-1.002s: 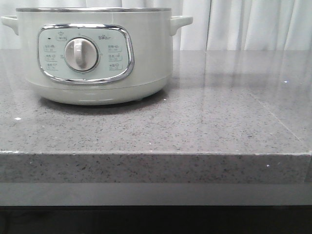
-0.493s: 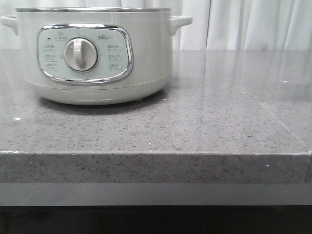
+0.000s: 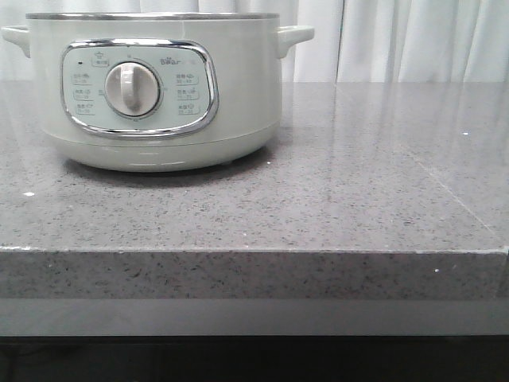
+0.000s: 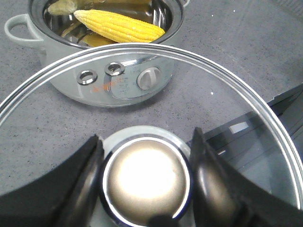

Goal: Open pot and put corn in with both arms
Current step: 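Lower the glass lid back onto the pot with the left gripper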

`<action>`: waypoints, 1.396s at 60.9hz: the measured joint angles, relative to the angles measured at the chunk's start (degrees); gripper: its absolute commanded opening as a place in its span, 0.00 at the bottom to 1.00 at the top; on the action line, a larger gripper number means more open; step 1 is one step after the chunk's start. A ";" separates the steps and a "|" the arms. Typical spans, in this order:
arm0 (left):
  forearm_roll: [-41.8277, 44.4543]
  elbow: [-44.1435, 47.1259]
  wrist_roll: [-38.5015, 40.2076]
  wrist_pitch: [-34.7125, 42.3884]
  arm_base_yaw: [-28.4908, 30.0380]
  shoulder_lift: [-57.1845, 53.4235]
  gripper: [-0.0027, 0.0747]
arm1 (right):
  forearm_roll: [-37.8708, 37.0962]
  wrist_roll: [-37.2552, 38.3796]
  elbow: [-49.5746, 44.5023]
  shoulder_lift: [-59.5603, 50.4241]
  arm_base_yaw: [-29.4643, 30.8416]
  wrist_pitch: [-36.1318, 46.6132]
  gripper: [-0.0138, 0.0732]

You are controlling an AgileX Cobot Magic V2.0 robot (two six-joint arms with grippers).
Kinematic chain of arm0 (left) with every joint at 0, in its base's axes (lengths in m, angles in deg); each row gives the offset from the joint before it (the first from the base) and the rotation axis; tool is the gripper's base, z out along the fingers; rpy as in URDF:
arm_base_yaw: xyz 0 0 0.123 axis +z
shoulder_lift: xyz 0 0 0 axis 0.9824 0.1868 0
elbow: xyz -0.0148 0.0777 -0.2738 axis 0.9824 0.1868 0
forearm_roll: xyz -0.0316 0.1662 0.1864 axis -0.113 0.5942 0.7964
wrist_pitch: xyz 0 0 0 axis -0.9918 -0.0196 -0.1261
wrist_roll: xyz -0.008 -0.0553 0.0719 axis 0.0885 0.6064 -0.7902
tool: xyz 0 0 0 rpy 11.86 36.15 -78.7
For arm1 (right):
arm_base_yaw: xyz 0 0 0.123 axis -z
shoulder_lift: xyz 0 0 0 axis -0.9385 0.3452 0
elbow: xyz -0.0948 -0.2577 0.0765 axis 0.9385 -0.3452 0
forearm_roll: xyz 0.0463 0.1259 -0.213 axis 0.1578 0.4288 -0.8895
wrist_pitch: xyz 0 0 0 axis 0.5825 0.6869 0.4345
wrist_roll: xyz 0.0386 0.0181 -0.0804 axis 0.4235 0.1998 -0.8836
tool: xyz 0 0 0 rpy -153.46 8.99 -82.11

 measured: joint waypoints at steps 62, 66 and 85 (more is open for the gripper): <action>0.74 -57.94 -4.67 -2.13 0.00 69.22 0.21 | 0.00 0.00 -6.13 -12.32 0.00 1.13 0.09; 0.83 -60.34 -4.67 -2.94 0.00 71.86 0.21 | 0.00 0.00 -6.13 -12.32 0.00 1.13 0.09; 0.83 -63.08 -4.82 -3.68 0.00 75.76 0.21 | 0.00 0.00 -6.13 -12.32 0.00 1.13 0.09</action>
